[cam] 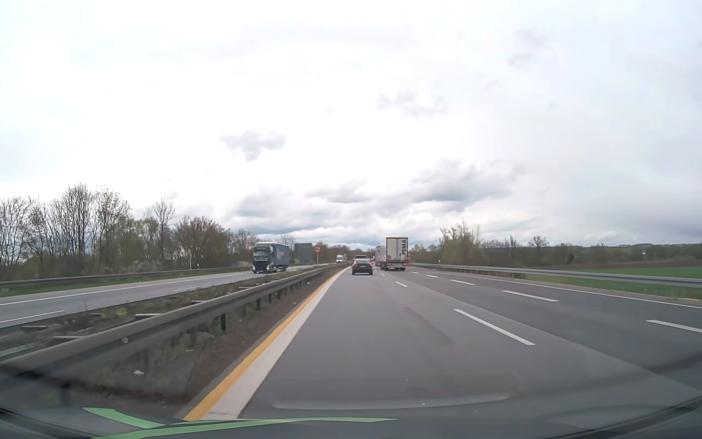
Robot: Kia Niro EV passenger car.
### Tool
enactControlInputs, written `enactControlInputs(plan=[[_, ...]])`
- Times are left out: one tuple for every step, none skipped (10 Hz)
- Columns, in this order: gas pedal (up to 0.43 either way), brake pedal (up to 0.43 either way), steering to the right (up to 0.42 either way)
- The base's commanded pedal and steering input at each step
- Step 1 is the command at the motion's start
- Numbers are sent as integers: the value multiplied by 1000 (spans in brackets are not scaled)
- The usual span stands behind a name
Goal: Follow the waypoints while adhering to traffic rules and regulations
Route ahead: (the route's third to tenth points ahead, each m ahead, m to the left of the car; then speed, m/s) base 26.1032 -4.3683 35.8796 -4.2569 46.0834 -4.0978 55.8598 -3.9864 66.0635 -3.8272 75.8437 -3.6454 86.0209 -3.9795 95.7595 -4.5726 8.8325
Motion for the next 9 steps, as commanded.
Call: enactControlInputs(plan=[[0, 73, 6], [0, 67, 6], [0, 61, 5], [0, 55, 4], [0, 49, 3], [0, 43, 1], [0, 37, -1], [0, 18, -2], [0, 0, -4]])
